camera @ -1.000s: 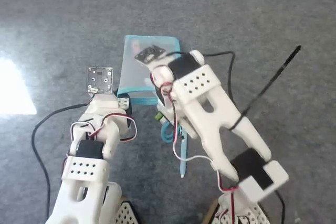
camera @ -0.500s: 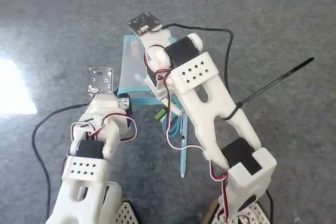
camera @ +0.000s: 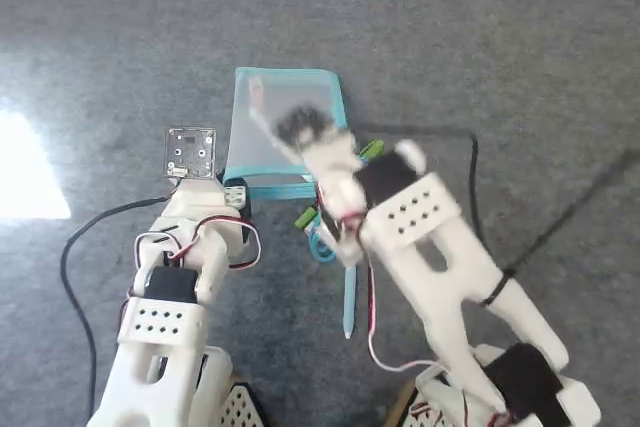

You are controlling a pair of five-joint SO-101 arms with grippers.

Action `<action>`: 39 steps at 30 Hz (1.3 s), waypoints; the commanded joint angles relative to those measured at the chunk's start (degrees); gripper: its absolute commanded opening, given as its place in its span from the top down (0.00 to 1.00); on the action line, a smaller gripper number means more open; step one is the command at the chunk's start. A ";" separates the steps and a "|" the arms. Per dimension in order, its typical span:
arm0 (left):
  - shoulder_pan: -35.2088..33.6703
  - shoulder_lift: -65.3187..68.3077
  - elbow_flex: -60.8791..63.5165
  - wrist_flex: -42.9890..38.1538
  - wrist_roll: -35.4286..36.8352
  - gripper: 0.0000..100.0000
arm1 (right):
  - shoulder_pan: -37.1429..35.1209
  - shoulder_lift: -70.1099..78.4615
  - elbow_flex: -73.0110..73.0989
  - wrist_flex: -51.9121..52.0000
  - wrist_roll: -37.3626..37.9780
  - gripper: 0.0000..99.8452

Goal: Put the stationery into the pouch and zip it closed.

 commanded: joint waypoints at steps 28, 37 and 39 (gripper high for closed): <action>-0.26 -0.35 -1.89 -1.23 -0.88 0.98 | -10.42 2.07 21.36 -21.32 -31.03 0.82; -0.26 -0.35 -1.80 -1.14 -0.79 0.98 | -2.59 2.15 27.16 -29.23 -29.63 0.82; -0.26 -0.35 -1.80 -1.14 -0.79 0.98 | -0.48 2.15 29.71 -32.48 -26.81 0.83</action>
